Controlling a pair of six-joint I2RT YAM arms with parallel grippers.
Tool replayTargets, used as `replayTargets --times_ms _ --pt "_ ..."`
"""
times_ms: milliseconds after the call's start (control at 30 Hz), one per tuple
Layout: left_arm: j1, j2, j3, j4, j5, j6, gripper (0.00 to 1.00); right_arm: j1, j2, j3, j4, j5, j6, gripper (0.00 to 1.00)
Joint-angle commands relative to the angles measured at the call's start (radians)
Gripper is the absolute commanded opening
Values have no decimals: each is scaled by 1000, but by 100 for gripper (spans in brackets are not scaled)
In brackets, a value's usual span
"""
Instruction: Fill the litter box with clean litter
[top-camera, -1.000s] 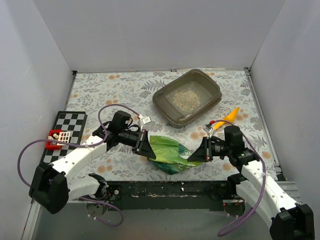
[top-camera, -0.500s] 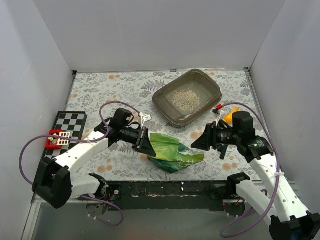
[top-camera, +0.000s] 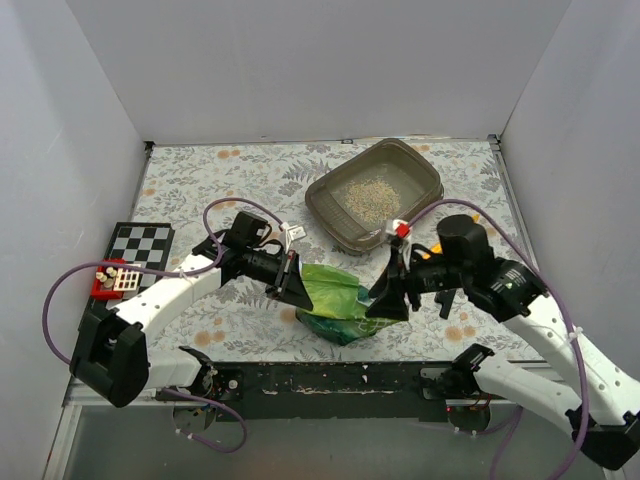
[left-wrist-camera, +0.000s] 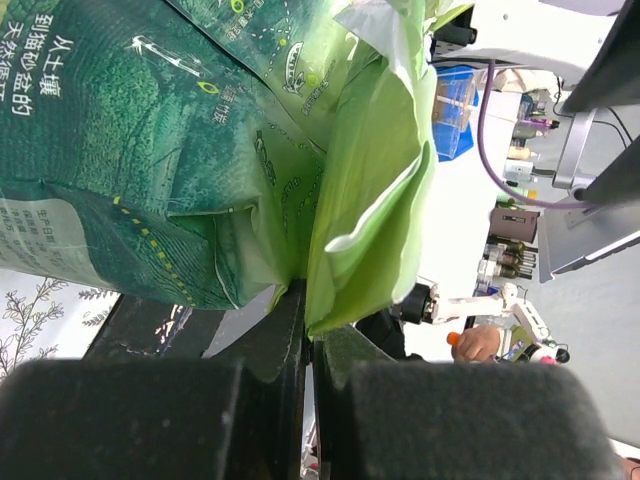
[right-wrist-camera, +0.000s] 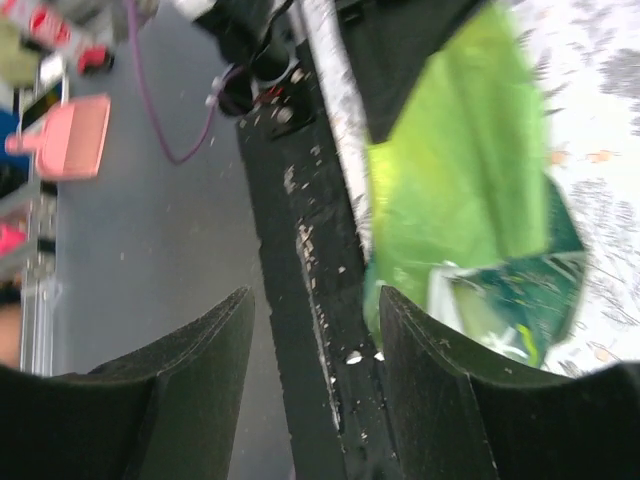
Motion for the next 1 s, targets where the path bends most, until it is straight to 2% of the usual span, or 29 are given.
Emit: replayTargets --times_ms 0,133,333,967 --pt "1 36 37 -37 -52 33 0 242 64 49 34 189 -79 61" --pt "1 49 51 -48 -50 40 0 414 121 41 41 362 -126 63" --pt "0 54 65 -66 -47 50 0 494 179 43 30 572 -185 63" --pt "3 108 104 -94 -24 91 0 521 182 -97 37 637 -242 62"
